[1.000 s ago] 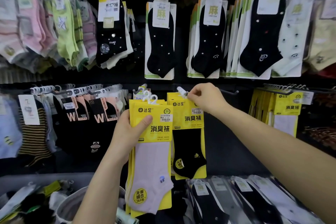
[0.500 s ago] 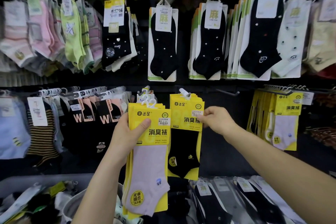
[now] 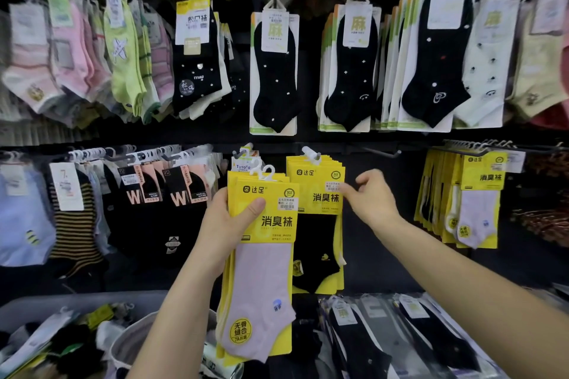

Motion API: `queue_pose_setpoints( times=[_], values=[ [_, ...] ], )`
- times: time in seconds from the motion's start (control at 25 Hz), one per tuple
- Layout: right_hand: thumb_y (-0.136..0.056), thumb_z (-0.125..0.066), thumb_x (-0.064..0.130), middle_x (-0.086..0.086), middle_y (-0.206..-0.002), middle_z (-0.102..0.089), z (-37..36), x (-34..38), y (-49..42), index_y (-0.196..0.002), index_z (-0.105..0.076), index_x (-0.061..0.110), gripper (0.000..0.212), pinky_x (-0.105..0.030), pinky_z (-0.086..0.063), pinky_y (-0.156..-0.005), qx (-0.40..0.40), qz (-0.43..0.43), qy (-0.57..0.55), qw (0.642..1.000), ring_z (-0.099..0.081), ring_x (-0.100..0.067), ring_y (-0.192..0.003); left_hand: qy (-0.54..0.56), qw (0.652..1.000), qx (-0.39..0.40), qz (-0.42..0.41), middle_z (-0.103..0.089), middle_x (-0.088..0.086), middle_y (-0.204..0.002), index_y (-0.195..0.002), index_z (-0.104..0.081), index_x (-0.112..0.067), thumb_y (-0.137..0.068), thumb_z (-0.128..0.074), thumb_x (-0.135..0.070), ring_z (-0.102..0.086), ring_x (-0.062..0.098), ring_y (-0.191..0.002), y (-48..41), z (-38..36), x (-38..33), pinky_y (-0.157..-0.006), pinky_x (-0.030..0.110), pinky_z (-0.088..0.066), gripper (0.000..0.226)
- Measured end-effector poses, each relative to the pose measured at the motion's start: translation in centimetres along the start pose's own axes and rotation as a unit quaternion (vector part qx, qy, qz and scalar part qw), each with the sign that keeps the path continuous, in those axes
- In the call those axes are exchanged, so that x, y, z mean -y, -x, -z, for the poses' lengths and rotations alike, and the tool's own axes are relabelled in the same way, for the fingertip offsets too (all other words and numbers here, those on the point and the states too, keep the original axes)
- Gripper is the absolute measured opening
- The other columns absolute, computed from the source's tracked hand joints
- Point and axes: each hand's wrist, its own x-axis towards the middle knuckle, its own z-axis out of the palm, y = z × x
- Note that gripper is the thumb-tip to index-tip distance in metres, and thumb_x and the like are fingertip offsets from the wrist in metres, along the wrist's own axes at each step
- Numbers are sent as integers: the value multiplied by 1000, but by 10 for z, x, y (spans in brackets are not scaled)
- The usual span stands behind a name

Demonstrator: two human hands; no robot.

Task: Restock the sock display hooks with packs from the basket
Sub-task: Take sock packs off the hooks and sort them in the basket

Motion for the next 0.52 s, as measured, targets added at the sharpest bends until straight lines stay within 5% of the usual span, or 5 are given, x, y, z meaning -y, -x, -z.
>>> queue_pose_setpoints(
  times=[0.08,0.24,0.52],
  values=[
    [-83,-64,44,6,-87,-52,4,9,9,-104,-50,18,37,-23,-38,-61,-5,52,-29,998,-51,-11,-79,14,1000,10,-6,-73,-13,-86,-98,-56,-30,-68,-70,-37,-70,2,-77,0,-7,0,-55,14,-52,34],
    [-70,-68,60,5,-86,-58,-7,30,30,-97,-51,21,50,-24,-42,-62,147,92,-20,985,-56,-9,-79,27,999,29,-9,-73,-3,-96,-110,-58,-20,-77,-70,-29,-70,11,-86,3,-27,2,-67,26,-57,36],
    [-80,-70,40,-13,-91,-71,9,32,26,-85,-61,9,32,-46,-57,-76,131,69,-68,987,-69,-25,-84,102,994,44,2,-74,-12,-87,-95,-61,-30,-75,-64,-36,-71,9,-80,5,-53,-3,-61,22,-57,21]
  ],
)
